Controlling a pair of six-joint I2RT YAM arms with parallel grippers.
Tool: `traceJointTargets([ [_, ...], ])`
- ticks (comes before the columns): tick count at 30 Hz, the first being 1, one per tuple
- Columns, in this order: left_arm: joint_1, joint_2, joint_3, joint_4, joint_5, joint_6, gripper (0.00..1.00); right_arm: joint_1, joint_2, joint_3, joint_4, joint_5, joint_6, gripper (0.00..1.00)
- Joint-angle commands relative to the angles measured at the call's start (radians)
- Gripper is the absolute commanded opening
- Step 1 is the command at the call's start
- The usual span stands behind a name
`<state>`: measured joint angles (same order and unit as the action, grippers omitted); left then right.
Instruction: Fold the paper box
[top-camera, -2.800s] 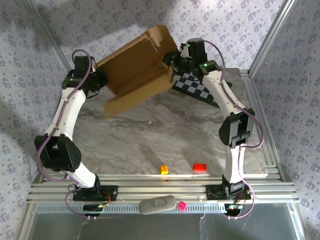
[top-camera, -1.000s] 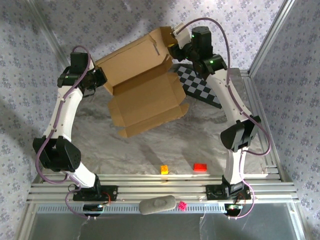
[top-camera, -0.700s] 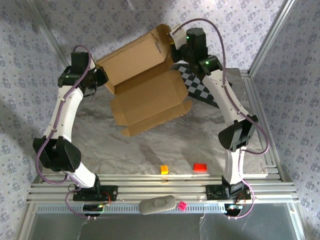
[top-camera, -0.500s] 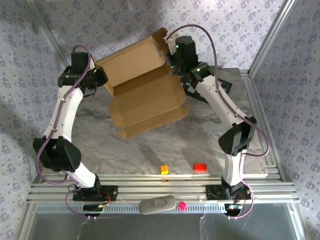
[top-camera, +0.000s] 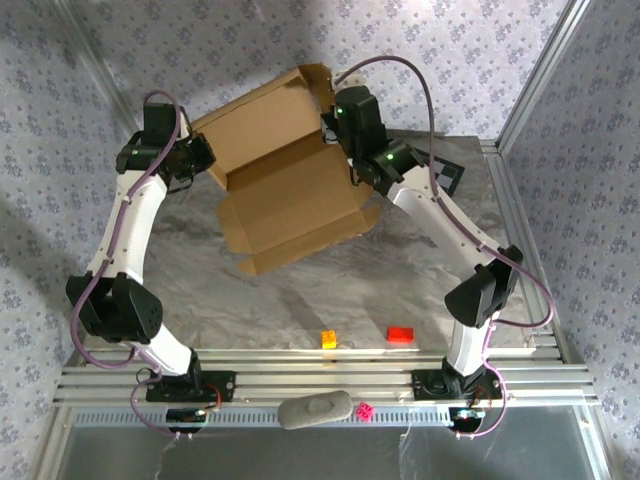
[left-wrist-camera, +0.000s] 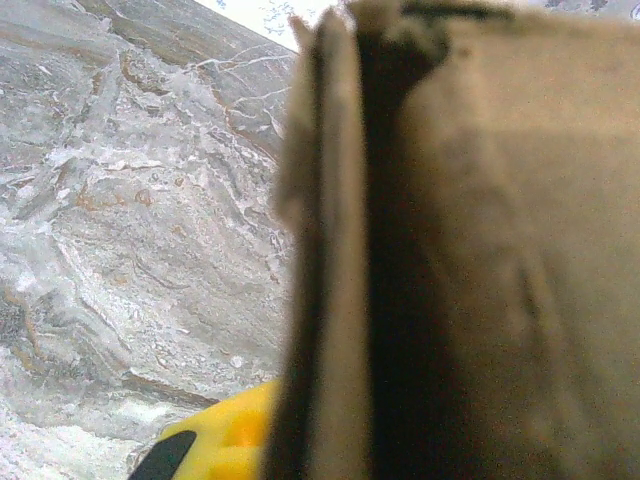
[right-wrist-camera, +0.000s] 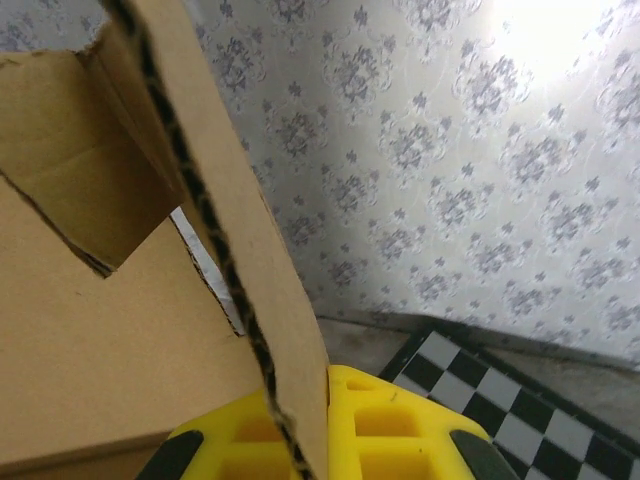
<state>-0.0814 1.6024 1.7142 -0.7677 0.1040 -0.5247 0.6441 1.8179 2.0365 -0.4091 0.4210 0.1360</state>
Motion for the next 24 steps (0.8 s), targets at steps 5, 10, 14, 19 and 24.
traceJointTargets([
  [5, -0.003, -0.002, 0.034, 0.022, 0.013, -0.055, 0.0, 0.029, -0.012, 0.057, -0.074, -0.025, 0.063, 0.0],
  [10, -0.011, -0.002, 0.033, 0.028, 0.012, -0.07, 0.0, 0.127, 0.027, 0.055, -0.049, 0.262, -0.006, 0.0],
  [14, -0.022, -0.001, 0.037, 0.029, 0.01, -0.075, 0.0, 0.189, 0.092, 0.098, 0.009, 0.426, -0.088, 0.0],
  [19, -0.031, -0.008, 0.032, 0.023, 0.005, -0.075, 0.0, 0.22, 0.189, 0.189, 0.042, 0.635, -0.14, 0.0],
  [24, -0.034, -0.024, 0.017, 0.019, 0.003, -0.075, 0.0, 0.211, 0.254, 0.26, 0.06, 0.681, -0.169, 0.09],
])
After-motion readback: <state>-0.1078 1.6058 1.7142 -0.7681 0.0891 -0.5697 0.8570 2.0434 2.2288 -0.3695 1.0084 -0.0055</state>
